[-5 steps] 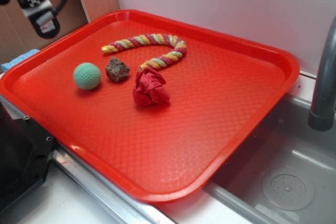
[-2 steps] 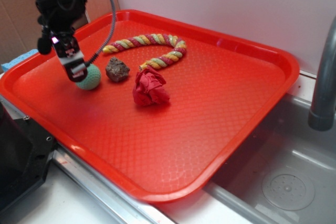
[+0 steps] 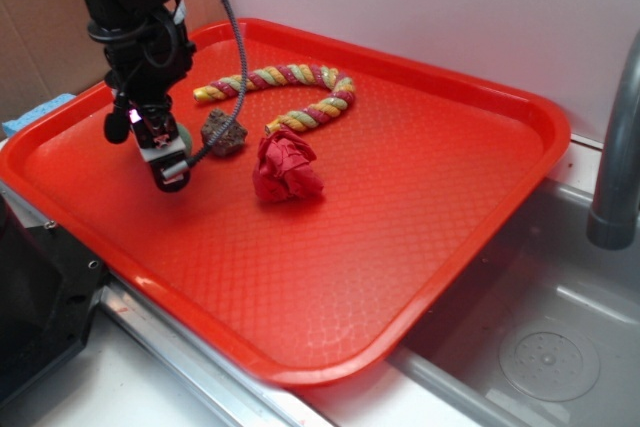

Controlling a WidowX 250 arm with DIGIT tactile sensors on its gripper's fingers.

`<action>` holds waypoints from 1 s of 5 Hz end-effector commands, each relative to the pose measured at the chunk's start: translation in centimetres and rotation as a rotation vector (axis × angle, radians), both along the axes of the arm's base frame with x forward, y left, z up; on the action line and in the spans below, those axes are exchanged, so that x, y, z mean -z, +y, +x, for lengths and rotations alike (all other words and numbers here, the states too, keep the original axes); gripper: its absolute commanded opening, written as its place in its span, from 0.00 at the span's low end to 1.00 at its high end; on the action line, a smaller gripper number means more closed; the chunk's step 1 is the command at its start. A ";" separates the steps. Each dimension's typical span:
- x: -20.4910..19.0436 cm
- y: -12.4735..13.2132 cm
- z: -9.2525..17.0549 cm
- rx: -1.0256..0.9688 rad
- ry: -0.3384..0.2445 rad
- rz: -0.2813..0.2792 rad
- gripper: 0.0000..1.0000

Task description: Grab the green ball.

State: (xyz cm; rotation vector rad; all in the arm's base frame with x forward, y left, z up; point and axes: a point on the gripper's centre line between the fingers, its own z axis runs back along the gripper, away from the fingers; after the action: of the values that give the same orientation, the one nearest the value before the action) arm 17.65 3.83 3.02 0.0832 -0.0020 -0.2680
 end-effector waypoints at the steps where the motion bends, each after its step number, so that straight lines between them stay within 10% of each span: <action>1: 0.3 0.5 0.6 -0.023 0.007 0.029 0.00; 5: -8.5 -2.5 -0.4 -0.320 -0.056 0.017 0.00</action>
State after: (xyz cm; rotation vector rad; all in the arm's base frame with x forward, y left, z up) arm 16.45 1.46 10.77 0.1033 0.0013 0.0613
